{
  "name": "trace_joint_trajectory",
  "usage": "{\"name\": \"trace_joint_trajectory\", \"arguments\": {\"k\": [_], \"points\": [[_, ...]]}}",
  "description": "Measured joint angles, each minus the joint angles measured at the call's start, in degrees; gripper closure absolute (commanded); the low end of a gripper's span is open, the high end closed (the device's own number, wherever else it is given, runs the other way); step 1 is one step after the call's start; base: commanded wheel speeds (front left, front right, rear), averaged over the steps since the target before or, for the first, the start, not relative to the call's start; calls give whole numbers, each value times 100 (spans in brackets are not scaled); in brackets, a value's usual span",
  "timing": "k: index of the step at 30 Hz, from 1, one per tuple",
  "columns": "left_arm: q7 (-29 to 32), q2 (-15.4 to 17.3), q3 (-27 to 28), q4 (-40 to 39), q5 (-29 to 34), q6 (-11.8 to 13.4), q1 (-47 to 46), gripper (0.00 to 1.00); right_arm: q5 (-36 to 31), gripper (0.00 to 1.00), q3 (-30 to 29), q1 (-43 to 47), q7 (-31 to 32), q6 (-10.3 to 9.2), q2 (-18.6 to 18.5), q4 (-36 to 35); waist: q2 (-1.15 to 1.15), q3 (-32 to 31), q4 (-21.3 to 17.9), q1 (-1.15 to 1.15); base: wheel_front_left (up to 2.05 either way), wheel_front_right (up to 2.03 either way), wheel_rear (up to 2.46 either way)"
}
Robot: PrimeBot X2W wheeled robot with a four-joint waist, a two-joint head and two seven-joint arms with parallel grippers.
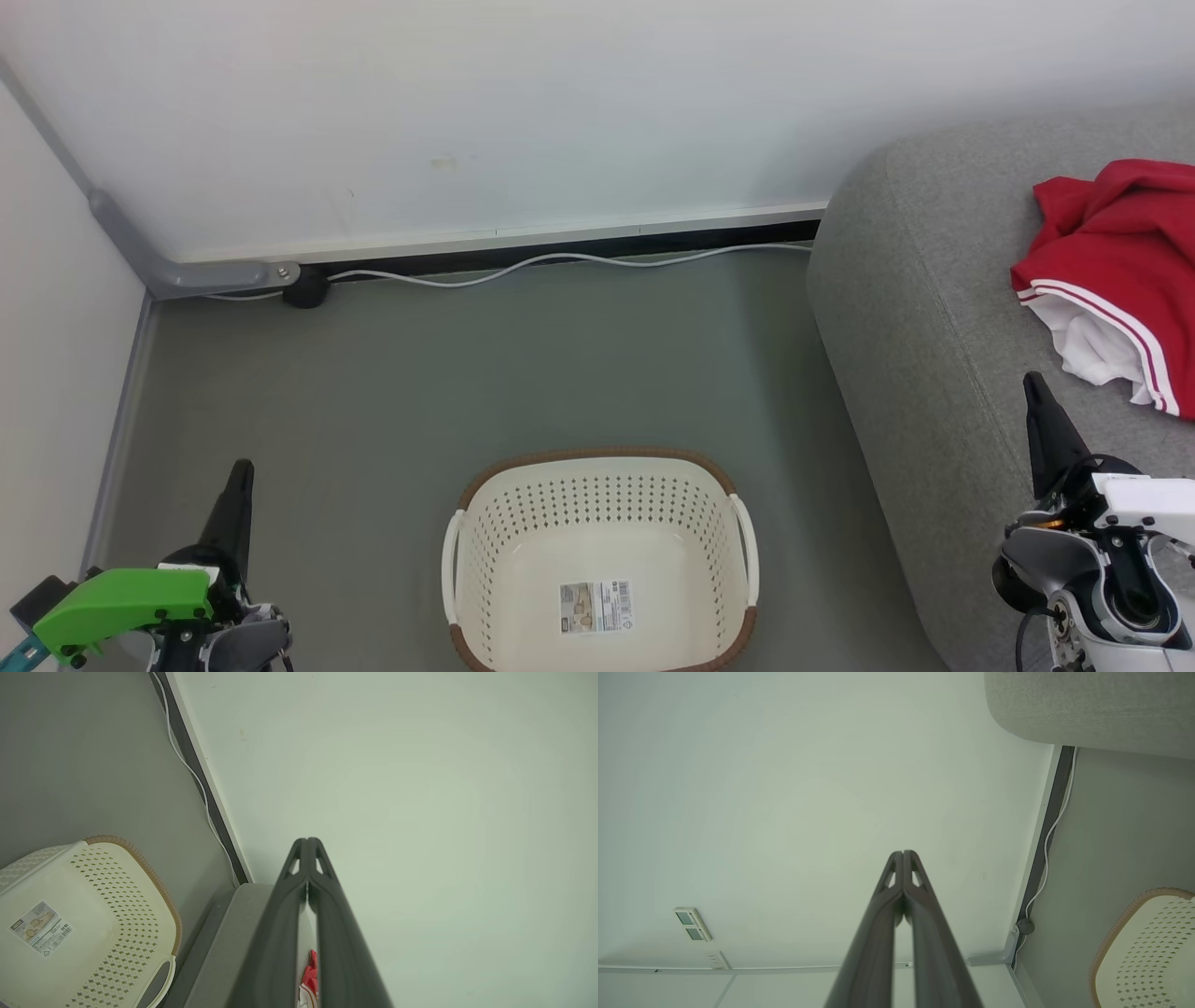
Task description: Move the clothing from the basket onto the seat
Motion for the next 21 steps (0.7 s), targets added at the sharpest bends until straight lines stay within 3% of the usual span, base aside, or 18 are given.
{"name": "trace_joint_trajectory", "arguments": {"k": [21], "points": [[0,-13,13,-1,0,0,-19,100,0,100,-8,-2,15,0,9,-3,0,1,0,0,0,0,0]]}}
